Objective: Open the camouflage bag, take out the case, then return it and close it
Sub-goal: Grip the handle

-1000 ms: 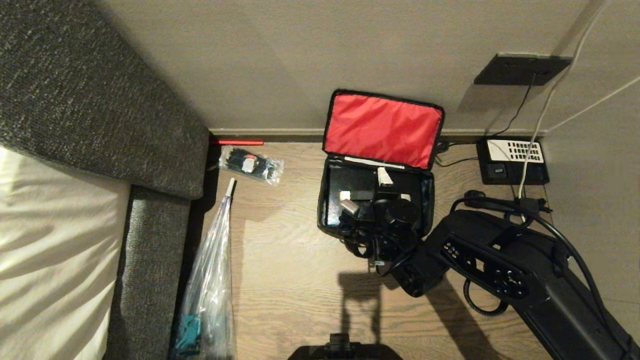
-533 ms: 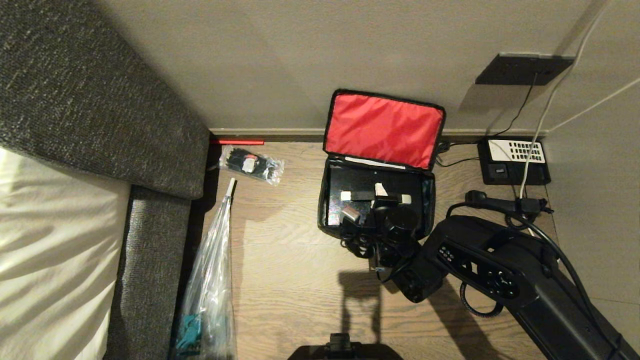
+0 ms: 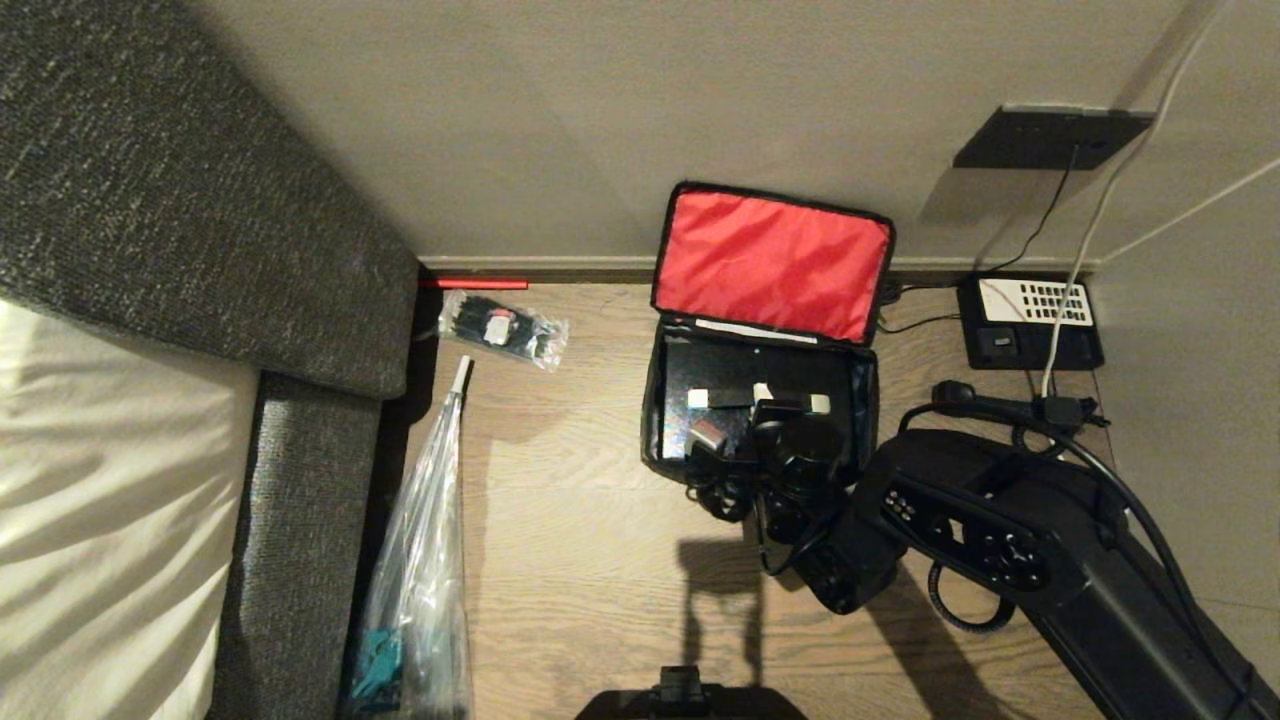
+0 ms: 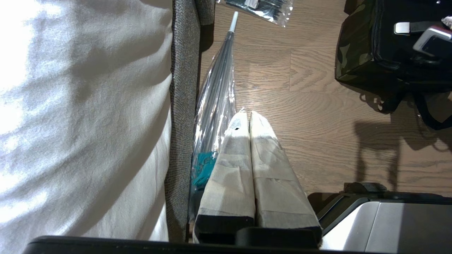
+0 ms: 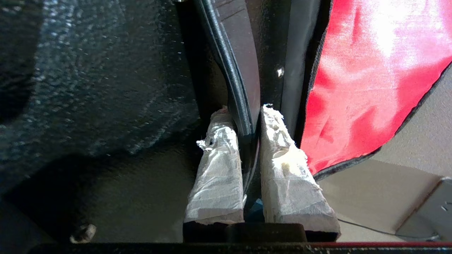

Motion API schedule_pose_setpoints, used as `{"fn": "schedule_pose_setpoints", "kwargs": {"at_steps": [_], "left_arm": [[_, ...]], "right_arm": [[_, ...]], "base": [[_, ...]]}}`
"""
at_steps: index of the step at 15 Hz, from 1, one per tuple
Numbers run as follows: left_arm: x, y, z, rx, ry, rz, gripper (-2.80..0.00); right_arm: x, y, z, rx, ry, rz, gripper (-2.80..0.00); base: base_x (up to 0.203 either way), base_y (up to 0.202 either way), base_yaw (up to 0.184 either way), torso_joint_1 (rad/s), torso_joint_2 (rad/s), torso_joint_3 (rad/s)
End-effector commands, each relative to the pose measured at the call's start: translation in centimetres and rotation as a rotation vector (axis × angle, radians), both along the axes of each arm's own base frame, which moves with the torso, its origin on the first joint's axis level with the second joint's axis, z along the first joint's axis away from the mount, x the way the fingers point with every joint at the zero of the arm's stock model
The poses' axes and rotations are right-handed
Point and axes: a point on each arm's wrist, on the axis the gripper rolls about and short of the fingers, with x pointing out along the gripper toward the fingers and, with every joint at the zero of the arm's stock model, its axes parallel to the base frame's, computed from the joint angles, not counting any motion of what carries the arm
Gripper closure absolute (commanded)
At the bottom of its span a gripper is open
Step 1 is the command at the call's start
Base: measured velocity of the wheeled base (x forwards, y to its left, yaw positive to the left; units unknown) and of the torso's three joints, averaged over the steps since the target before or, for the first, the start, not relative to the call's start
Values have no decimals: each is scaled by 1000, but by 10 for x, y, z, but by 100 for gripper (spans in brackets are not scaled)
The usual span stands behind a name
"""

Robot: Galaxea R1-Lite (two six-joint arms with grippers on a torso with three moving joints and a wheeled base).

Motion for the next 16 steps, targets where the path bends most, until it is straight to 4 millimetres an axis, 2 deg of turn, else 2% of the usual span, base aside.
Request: {"fn": "schedule_pose_setpoints", "kwargs": {"at_steps": [1, 7, 16], "left_arm": [[0, 0, 0, 0, 0, 0, 0], [0, 0, 0, 0, 0, 0, 0], [0, 0, 0, 0, 0, 0, 0]], "right_arm": [[-4, 0, 23, 15, -39, -6, 0], [-23, 18, 48, 37, -67, 40, 0], [-34, 24, 68, 49, -89, 61, 0]], "base": [[0, 0, 0, 0, 0, 0], [0, 0, 0, 0, 0, 0], [0, 0, 0, 0, 0, 0]]}}
